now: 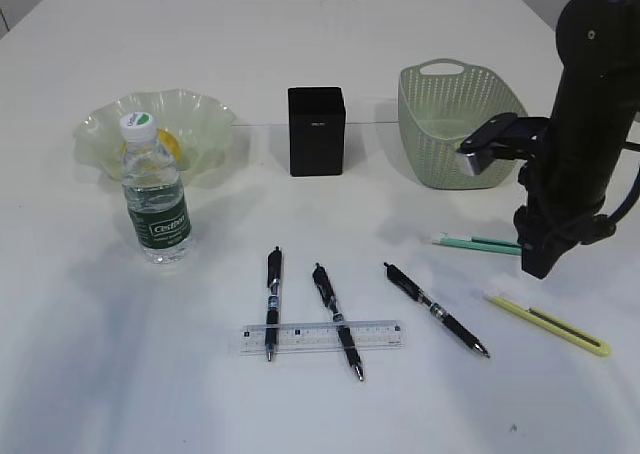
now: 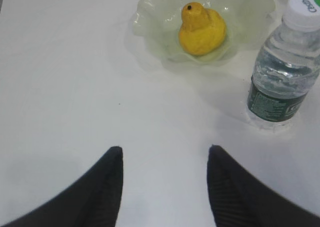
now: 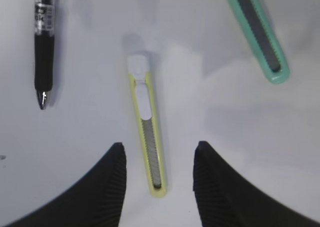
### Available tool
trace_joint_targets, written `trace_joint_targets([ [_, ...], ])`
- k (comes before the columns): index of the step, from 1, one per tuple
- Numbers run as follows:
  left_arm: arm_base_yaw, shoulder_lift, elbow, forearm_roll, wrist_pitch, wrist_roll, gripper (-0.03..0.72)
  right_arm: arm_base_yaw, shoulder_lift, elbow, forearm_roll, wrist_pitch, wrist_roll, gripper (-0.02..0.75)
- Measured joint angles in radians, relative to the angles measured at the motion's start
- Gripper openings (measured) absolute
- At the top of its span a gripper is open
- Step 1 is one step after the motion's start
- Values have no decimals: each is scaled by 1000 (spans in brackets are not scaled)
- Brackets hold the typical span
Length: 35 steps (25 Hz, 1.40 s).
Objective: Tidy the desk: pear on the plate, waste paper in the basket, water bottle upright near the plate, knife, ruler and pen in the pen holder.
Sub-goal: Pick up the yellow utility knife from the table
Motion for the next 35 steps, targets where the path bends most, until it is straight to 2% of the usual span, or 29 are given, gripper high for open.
trace_joint_targets([
  [8, 0, 0, 0, -12, 40, 0, 382, 0, 0, 0, 40, -47, -65, 336],
  [35, 0, 0, 0, -26, 40, 0, 382, 0, 96, 2, 66, -88, -86, 336],
])
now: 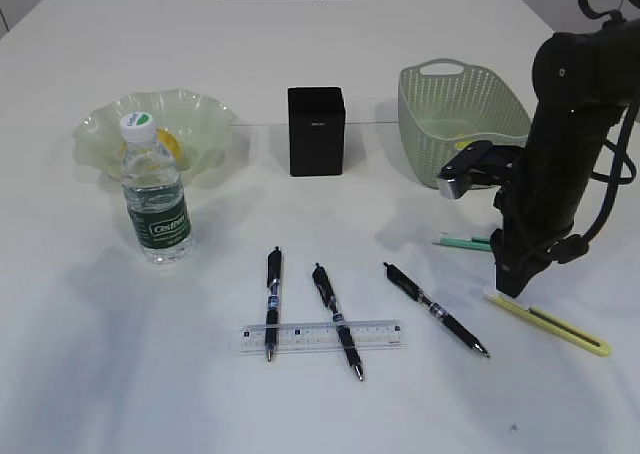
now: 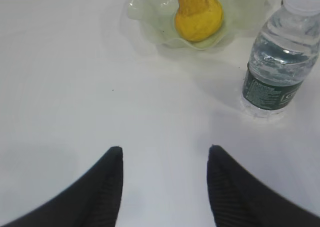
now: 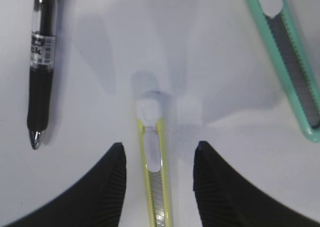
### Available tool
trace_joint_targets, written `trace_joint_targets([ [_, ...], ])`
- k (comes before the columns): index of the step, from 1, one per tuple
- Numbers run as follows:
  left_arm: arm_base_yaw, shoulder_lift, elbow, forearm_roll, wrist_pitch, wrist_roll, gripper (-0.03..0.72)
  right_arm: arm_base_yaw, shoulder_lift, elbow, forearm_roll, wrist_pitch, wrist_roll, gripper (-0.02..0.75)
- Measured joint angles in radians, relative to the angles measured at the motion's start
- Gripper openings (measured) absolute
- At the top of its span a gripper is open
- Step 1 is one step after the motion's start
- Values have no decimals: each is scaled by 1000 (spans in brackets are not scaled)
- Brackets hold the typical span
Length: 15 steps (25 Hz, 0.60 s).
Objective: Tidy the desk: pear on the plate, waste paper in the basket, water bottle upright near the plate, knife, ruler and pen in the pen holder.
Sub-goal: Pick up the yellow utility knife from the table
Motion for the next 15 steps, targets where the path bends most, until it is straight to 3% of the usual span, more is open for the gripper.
trace_joint_targets([
  [15, 0, 0, 0, 0, 2, 0, 382, 0, 0, 0, 6, 19, -6, 336],
])
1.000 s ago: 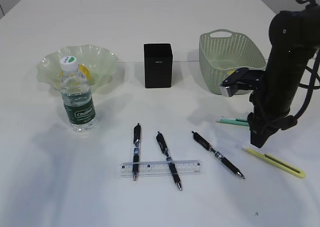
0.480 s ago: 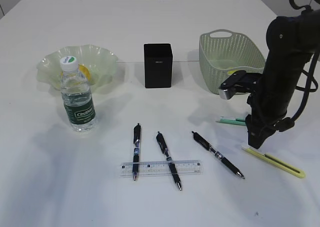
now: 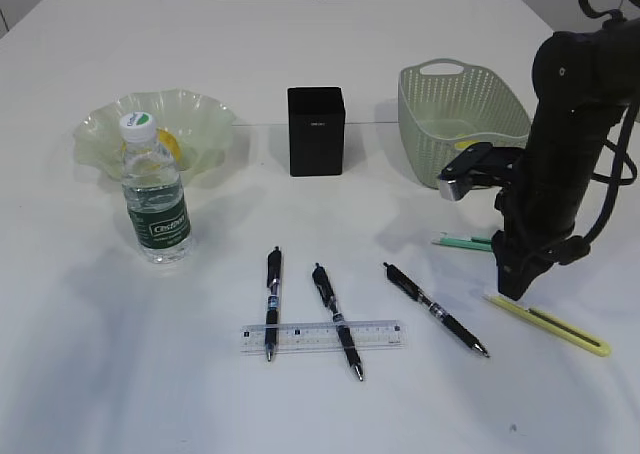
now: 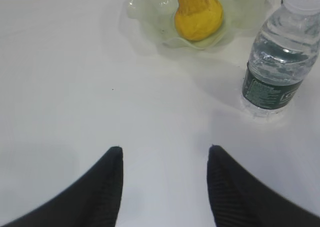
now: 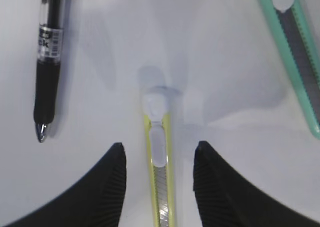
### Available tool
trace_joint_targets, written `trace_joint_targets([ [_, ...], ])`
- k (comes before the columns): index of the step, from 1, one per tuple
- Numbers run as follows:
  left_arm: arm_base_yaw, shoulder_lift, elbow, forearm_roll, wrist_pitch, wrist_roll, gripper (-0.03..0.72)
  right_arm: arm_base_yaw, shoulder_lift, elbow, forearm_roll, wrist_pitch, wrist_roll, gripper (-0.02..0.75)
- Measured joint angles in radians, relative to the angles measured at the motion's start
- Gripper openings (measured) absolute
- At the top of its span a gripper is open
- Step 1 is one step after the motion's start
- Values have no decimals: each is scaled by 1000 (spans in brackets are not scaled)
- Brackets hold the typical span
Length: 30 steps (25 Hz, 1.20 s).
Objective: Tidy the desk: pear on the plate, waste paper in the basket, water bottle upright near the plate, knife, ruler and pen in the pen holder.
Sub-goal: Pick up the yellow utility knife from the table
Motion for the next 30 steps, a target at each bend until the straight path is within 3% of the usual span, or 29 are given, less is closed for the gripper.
trace_joint_targets([
  [30, 0, 0, 0, 0, -2, 0, 382, 0, 59, 0, 18, -23, -91, 335],
])
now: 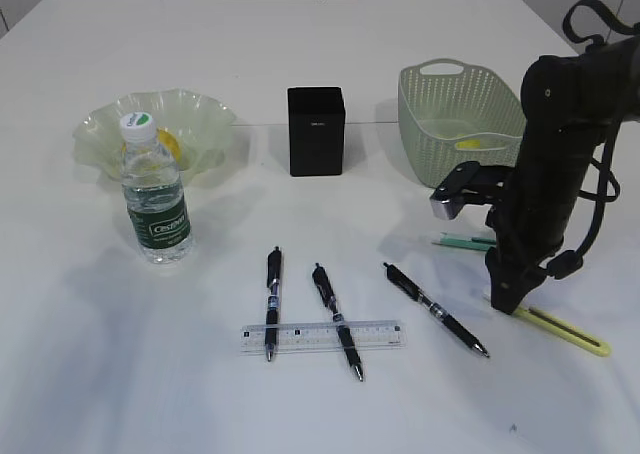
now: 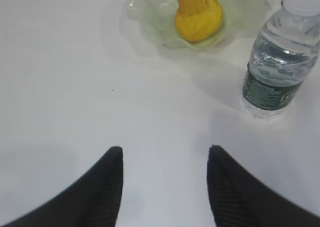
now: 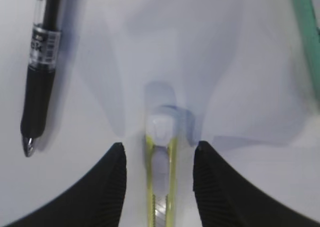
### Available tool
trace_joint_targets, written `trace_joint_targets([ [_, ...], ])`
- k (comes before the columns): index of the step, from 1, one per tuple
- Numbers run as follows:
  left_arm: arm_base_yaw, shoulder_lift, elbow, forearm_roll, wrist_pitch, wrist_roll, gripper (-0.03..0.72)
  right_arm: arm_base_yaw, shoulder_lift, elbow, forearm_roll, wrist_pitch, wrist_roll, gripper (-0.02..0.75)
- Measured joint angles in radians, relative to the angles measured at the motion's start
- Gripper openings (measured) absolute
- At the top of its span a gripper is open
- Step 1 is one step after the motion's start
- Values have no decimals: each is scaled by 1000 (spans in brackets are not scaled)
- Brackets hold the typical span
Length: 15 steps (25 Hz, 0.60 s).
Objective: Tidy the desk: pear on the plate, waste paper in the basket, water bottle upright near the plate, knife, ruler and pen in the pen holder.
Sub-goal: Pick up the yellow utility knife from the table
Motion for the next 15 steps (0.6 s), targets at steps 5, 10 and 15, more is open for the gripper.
trace_joint_targets([
  [5, 0, 0, 0, 0, 0, 0, 382, 0, 0, 0, 1, -7, 0, 335],
  [10, 0, 0, 0, 0, 0, 0, 382, 0, 0, 0, 1, -7, -2, 335],
  [15, 0, 0, 0, 0, 0, 0, 382, 0, 0, 0, 2, -14, -3, 335],
])
